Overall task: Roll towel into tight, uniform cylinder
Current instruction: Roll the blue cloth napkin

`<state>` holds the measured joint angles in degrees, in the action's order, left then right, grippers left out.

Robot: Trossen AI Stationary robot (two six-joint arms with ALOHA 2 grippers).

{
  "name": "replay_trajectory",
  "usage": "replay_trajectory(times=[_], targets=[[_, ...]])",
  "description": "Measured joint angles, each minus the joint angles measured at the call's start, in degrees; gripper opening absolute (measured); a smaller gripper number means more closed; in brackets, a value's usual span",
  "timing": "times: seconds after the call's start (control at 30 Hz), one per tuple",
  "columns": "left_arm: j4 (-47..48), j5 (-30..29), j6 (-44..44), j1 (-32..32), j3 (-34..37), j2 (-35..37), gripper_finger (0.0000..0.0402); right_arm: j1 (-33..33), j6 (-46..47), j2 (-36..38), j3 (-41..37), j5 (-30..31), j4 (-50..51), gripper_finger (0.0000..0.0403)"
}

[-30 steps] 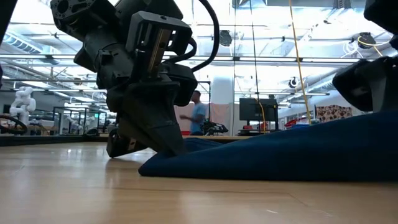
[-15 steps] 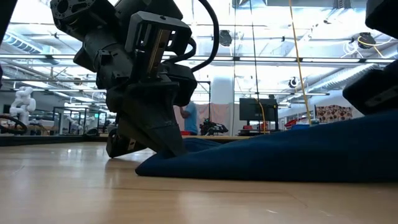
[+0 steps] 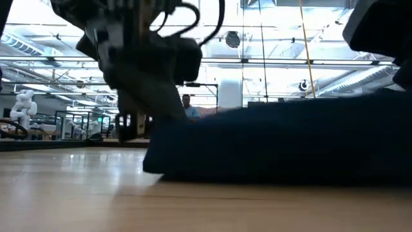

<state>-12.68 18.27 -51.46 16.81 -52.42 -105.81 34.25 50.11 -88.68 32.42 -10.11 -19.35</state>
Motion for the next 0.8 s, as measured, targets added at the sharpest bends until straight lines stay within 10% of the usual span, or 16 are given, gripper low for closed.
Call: replay_trajectory(times=[0.47,0.8], targets=[[3.8,-1.1,0.9,0.1,1.0,0.2,0.0001,-12.0,-0.6,-1.3,-3.6,-22.9,-9.4,0.0001],[3.4,-3.7,0.9,-3.0,2.3,0.1,0.0001,-15.6,4.8,-9.3,-7.4,-27.6,-22.9,0.0000]])
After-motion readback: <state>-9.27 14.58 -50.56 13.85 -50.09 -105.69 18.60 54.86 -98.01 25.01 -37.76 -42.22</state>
